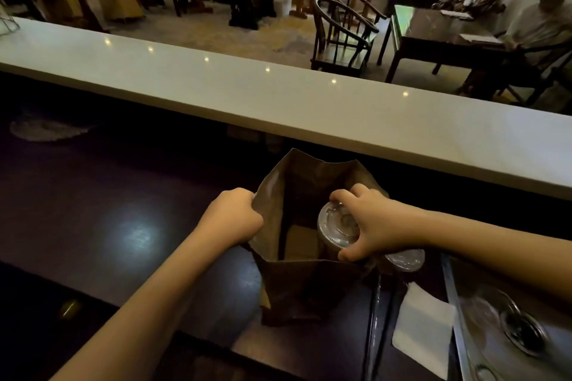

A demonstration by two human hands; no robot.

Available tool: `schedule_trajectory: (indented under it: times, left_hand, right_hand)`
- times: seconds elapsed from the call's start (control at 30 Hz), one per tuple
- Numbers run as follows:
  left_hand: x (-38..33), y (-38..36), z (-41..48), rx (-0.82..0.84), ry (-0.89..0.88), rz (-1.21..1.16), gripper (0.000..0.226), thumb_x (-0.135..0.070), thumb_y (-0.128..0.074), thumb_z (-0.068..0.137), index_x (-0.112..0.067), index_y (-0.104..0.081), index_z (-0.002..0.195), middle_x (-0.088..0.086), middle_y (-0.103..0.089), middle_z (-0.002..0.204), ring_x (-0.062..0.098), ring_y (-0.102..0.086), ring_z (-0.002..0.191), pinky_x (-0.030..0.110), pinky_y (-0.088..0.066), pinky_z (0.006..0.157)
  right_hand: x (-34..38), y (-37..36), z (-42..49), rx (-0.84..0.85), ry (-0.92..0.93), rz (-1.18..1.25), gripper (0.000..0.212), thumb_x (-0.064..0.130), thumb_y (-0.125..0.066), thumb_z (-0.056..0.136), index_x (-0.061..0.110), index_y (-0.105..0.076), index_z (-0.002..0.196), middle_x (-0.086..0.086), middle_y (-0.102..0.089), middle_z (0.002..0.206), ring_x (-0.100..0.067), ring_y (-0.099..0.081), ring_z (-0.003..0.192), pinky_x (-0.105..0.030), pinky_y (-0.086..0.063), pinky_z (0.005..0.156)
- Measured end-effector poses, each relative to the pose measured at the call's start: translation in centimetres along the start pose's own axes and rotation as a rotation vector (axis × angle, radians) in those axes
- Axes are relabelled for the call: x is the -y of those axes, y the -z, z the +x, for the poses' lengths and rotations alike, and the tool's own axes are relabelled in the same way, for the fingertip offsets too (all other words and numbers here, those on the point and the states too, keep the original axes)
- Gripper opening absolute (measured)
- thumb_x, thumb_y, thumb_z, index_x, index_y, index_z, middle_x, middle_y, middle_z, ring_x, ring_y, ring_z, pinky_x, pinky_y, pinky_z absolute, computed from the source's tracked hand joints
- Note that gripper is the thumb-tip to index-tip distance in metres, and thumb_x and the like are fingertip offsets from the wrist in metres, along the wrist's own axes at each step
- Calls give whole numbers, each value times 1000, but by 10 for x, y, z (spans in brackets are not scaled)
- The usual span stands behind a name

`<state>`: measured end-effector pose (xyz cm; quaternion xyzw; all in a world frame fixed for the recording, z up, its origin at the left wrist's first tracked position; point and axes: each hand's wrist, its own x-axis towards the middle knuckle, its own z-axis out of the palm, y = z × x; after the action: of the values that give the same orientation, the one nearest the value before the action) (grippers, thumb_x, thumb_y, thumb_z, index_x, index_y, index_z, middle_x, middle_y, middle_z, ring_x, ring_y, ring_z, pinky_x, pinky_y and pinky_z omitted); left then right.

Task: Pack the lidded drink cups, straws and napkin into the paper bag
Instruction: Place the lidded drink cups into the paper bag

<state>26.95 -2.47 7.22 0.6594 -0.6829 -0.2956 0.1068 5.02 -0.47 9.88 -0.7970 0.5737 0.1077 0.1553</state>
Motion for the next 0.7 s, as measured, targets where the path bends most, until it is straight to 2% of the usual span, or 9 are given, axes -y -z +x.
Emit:
schedule_trajectory:
  times: [0.13,0.23,0.47,0.7]
  left_hand:
    - [2,0,-7,-12,-18,2,24,-16,-51,84,-11,-50,61,0,-52,58,13,-46,52,21,-31,44]
    - [-1,-3,-13,-16,-56,-2,24,-21,-49,87,-11,-52,66,0,-51,58,12,-44,53,22,-30,46]
    - [-12,-6,-25,-17,-140,89,32,-20,-42,89,-19,-42,58,-3,-53,60,9,-44,51,20,-28,45]
    - [-3,1,-23,-81,-82,238,29,-19,-43,87,-23,-36,60,-5,-45,60,8,-38,51,21,-24,45]
  right_hand:
    - [-7,-7,1,38,-56,18,103,51,-75,65,21,-16,144,-9,-36,135,-28,-40,125,-36,-47,98]
    - [-3,-8,13,94,-66,57,105,51,-77,64,21,-16,144,-9,-33,138,-28,-40,127,-36,-46,99]
    - [16,-35,68,252,-136,93,109,42,-77,68,19,-6,148,-13,-19,152,-34,-31,136,-41,-40,107]
    - [14,-76,88,258,-167,122,114,41,-79,66,18,-4,148,-15,-13,154,-36,-24,139,-42,-37,109]
